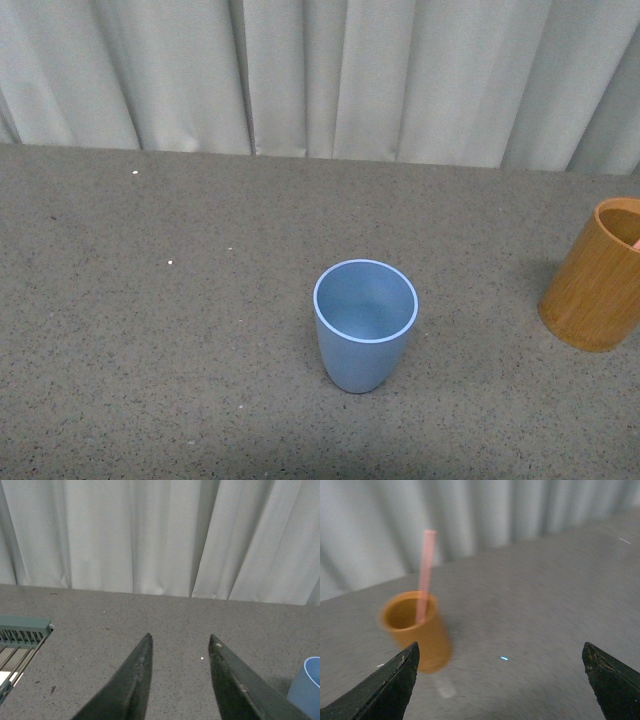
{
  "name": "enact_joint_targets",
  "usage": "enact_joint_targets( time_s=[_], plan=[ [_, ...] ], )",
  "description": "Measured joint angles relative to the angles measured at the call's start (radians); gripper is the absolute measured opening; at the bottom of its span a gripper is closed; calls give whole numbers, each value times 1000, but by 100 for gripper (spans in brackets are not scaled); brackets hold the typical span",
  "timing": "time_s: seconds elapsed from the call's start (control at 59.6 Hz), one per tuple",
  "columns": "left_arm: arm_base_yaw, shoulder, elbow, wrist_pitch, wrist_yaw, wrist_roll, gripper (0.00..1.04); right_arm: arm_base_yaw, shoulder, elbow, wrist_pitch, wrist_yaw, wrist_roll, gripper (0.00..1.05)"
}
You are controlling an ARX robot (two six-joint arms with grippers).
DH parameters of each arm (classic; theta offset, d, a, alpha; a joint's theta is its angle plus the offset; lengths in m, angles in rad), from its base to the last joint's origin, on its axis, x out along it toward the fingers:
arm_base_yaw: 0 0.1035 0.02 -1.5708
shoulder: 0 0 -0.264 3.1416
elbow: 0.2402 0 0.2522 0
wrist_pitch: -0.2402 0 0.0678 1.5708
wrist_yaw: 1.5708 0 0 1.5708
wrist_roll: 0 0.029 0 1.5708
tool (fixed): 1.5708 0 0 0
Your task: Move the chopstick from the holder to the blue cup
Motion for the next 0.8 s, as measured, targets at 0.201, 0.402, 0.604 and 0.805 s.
enact_joint_targets(
  time_s=[0.201, 0.402, 0.604, 0.805],
  plan=[
    [0, 0, 0, 0, 0, 0, 86, -272, 387, 144, 133, -252, 141, 95],
    [0, 0, 0, 0, 0, 2, 98, -274, 616, 315, 179, -336, 124, 95],
    [0, 0, 0, 0, 0, 2, 98, -190, 790, 451, 214, -353, 76, 95],
    [0, 0, 0, 0, 0, 2, 98, -109, 941, 556, 237, -344, 51, 95]
  ],
)
